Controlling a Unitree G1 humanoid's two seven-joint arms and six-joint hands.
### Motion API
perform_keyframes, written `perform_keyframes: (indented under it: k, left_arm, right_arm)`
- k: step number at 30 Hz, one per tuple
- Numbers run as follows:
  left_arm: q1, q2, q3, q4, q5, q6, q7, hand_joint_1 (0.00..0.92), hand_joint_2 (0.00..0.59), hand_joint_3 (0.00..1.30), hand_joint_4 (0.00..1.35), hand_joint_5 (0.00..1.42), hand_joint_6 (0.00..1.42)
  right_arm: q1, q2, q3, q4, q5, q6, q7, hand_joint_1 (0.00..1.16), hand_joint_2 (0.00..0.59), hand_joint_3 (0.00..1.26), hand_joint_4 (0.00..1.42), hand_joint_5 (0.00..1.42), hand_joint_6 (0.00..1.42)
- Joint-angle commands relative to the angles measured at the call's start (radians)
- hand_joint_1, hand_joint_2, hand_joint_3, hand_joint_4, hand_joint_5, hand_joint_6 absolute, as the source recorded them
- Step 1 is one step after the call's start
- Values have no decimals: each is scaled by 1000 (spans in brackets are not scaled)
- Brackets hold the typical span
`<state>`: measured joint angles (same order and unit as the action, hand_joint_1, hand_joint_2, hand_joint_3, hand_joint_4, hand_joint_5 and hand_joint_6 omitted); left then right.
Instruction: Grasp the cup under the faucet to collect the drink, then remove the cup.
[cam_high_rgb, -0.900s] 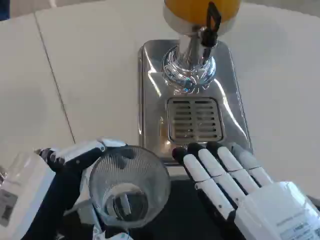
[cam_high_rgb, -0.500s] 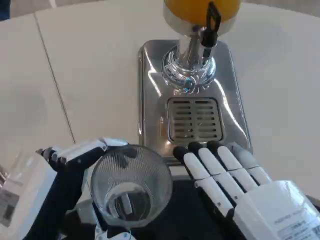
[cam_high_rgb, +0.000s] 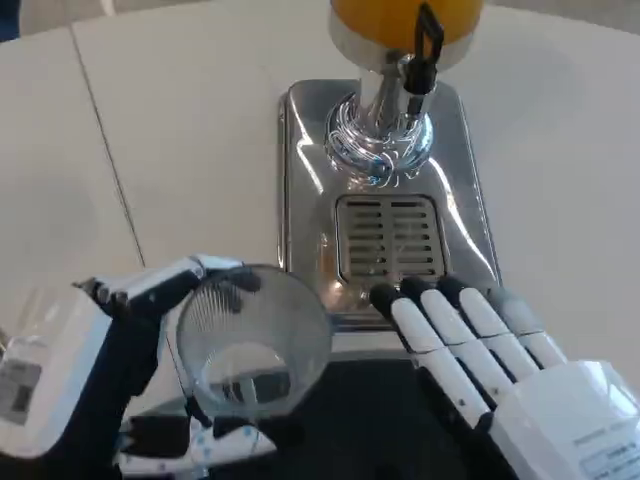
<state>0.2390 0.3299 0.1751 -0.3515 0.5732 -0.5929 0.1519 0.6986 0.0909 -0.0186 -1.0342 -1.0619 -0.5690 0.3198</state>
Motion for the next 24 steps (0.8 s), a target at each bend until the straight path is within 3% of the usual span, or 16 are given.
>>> perform_keyframes:
  k: [1,8,17,24]
  left_arm:
    - [-106,-22,-29,75,37,46,31,631,0,1143,1077,1407,1424]
    - [-277,-59,-114,208,96,109,80,635,0,1143,1077,1407,1424]
    - [-445,-87,-222,359,139,159,125,635,0,1143,1077,1407,1424]
    - [-607,-124,-298,510,149,224,159,635,0,1143,1077,1407,1424]
  right_arm:
    - [27,7,-24,-13,33,4,-15,436,532,0,0,0,1]
    - [3,7,-34,-13,39,6,9,440,534,0,0,0,1]
    - [23,-10,-102,-13,64,18,7,446,533,0,0,0,1]
    - [20,-8,-102,-13,69,31,21,448,534,0,0,0,1]
